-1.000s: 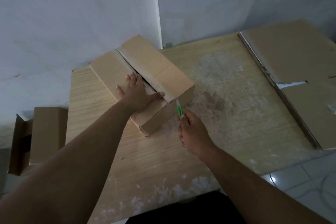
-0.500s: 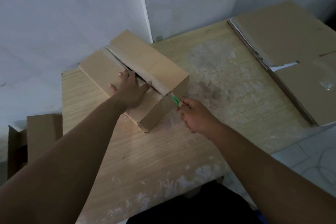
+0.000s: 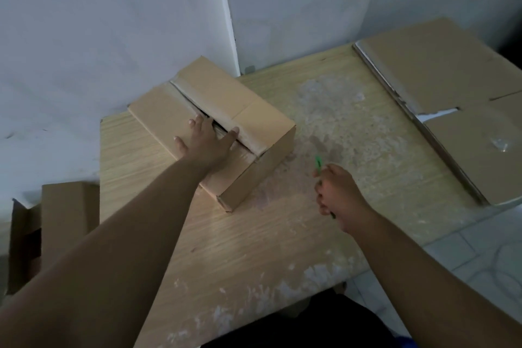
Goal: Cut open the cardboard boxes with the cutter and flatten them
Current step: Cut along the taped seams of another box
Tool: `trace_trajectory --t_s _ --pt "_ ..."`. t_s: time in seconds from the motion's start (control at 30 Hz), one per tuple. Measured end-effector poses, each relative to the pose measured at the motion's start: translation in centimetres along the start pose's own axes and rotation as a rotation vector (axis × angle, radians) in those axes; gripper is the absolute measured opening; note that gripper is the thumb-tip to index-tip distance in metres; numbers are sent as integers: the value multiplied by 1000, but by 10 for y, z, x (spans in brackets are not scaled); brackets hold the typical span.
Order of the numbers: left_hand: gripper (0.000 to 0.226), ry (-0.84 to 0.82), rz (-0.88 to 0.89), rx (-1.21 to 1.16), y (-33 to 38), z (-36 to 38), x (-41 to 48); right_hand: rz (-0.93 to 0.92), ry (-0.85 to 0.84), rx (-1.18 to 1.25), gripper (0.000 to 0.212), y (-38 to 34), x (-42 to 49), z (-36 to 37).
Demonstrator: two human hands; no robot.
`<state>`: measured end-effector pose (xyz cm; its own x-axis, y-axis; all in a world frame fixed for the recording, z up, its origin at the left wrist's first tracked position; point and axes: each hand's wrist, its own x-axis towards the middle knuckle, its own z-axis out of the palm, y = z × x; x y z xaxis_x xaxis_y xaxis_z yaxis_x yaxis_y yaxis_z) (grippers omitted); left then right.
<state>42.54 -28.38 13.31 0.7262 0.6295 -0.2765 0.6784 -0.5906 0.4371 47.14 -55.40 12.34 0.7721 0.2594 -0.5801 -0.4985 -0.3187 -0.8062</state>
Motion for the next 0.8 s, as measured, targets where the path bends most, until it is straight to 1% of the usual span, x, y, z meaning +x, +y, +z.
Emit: trace_trajectory --t_s 0.03,0.1,0.17,0.23,0.3,0.37,0.43,0.53,0.6,0.63,0.7,0.73,0.8 --pt "86 28 -35 -23 5 2 2 4 38 7 24 1 3 -7" --pt "87 50 -91 -66 17 1 6 -24 49 -57 19 -4 11 -19" --pt "85 13 -137 -32 30 -4 9 -96 52 -176 17 -16 20 -27" --pt "84 -41 -135 -4 40 -12 8 -191 67 -277 18 -34 28 -33" --pt "86 -129 -39 83 49 -25 3 -282 58 -360 20 -56 34 -38" --pt "82 -256 98 307 59 -39 -7 -351 36 -446 20 -81 40 -39" --pt "79 -355 174 439 67 -47 -16 -403 -7 -530 22 -101 45 -37" --pt "73 -432 147 410 76 -46 -31 -483 -89 -602 17 -119 55 -26" --pt "68 -433 100 355 82 -38 -42 -554 -150 -648 17 -129 61 -16" --pt "68 -426 76 322 84 -33 -48 -592 -187 -683 21 -134 63 -11" --pt "70 -422 40 252 88 -23 -59 -651 -269 -784 29 -143 70 -6" --pt "72 -429 33 228 89 -19 -66 -663 -300 -850 30 -146 77 -6" --pt "71 -479 35 240 88 -19 -76 -661 -311 -1018 25 -153 97 -11"
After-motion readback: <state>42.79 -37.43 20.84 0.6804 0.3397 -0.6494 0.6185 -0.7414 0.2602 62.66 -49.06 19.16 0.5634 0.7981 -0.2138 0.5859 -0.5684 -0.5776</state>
